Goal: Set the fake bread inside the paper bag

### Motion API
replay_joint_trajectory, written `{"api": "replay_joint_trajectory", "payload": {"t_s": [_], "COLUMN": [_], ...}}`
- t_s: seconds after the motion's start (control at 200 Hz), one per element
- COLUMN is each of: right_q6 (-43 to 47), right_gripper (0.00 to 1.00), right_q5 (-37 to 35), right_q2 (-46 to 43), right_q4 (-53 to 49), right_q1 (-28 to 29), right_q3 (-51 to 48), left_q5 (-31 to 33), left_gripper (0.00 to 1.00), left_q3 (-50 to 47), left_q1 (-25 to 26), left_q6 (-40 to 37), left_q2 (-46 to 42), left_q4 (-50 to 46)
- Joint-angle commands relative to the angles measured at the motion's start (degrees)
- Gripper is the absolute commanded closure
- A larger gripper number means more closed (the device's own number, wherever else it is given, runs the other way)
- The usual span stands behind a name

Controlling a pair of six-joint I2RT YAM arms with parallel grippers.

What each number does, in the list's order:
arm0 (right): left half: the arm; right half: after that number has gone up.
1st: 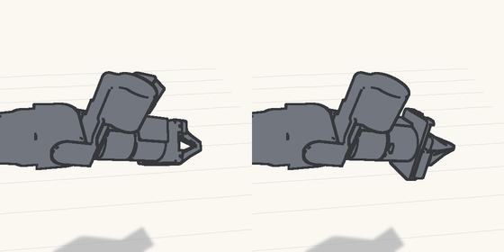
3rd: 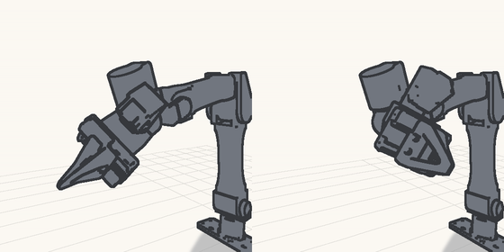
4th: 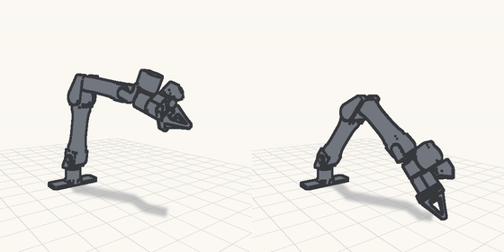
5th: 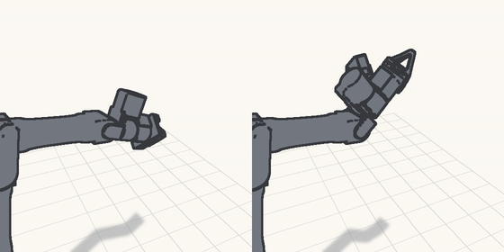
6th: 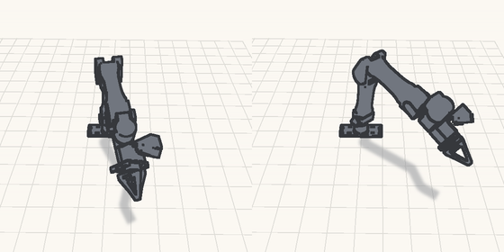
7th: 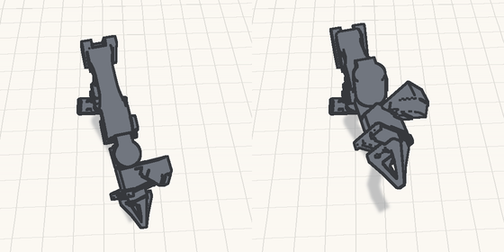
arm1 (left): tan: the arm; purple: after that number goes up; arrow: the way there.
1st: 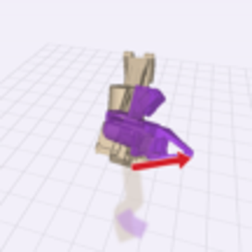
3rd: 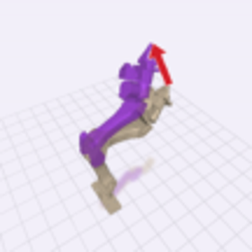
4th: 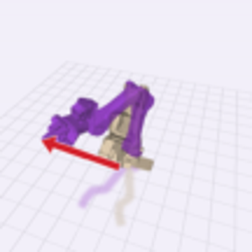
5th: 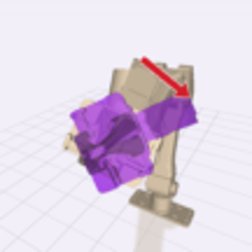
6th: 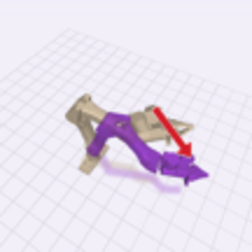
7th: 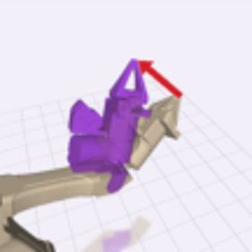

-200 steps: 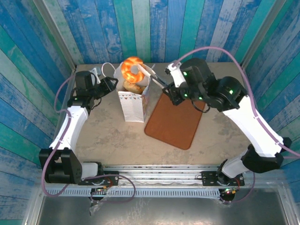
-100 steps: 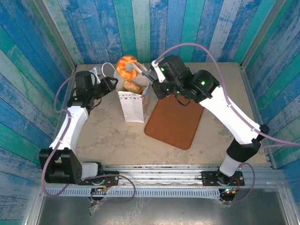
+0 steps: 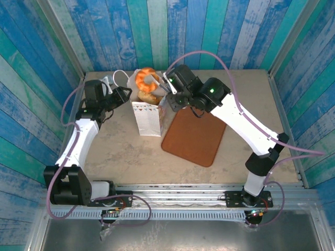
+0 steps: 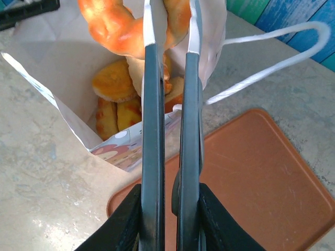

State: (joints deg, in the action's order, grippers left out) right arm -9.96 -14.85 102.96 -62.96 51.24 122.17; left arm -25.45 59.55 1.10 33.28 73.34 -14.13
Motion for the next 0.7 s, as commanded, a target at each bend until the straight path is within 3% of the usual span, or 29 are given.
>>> {"api": "replay_joint_trajectory", "payload": {"t_s": [0.0,0.696], "right_q6": [1.6,1.9], "right_gripper": [0.75,0.69], "right_q5": [-0.5,0.6], "right_q2": [1.3,6.0], "right_q4": [-1.2,-9.9], "right_q1": [0.3,0.2], "right_q3": [1.6,7.3], "left_q5": [-0.2,0.1], "left_gripper": [0.47,0.46], "left_q3": [-0.5,0.4], "left_q1": [-0.2,-0.2], "left_q6": [-0.3,-0.8], "left_q2": [-2.7,-3.0], "left_q4": [1.0,0.1]}}
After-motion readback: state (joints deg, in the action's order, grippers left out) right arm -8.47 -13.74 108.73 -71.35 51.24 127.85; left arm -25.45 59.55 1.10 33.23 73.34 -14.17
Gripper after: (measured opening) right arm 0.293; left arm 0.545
